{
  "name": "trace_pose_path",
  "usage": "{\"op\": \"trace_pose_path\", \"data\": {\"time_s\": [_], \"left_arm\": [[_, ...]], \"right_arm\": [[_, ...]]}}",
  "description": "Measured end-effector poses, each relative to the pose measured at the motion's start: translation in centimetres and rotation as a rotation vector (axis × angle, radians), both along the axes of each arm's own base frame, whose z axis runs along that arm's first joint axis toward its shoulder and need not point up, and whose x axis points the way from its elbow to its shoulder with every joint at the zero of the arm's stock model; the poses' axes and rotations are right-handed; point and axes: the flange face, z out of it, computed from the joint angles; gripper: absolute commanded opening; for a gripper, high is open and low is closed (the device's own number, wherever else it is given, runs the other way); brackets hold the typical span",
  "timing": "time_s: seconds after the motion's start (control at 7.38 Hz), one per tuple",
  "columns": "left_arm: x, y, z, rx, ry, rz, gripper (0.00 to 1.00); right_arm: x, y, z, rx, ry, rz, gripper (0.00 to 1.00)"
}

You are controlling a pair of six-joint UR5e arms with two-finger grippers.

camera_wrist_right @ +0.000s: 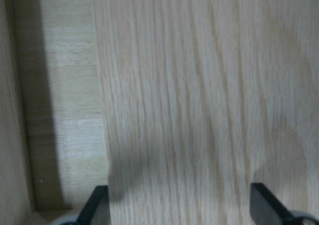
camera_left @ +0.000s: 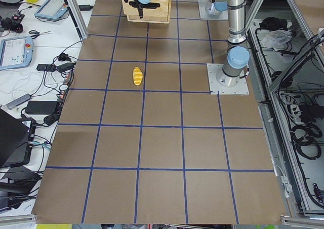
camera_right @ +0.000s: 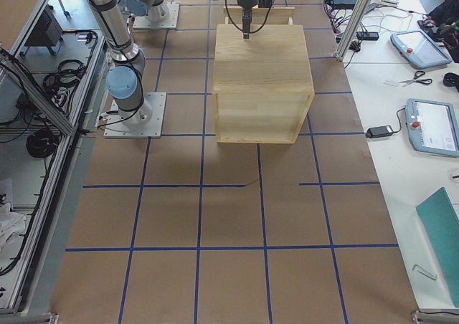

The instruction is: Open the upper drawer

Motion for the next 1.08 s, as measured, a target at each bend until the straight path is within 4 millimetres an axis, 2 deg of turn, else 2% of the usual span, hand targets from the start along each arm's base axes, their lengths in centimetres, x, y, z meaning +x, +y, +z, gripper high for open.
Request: {"op": "trace_pose_path", "data": {"time_s": [0.41,0.68,0.95,1.08], "left_arm": [[1.3,-0.3,0.1,0.013,-0.004,0.013,1.00],[1.4,-0.1,0.4,0.016,-0.004,0.019,1.00],[1.6,0.6,1.8,0.038,-0.008,0.045,1.00],[1.8,0.9,3.2,0.039,-0.008,0.052,1.00]], "right_arm": [[0.0,0.0,0.0,0.000,0.000,0.000,1.00],[0.0,0.0,0.0,0.000,0.000,0.000,1.00],[0.0,0.0,0.0,0.000,0.000,0.000,1.00],[0.0,0.0,0.0,0.000,0.001,0.000,1.00]]}}
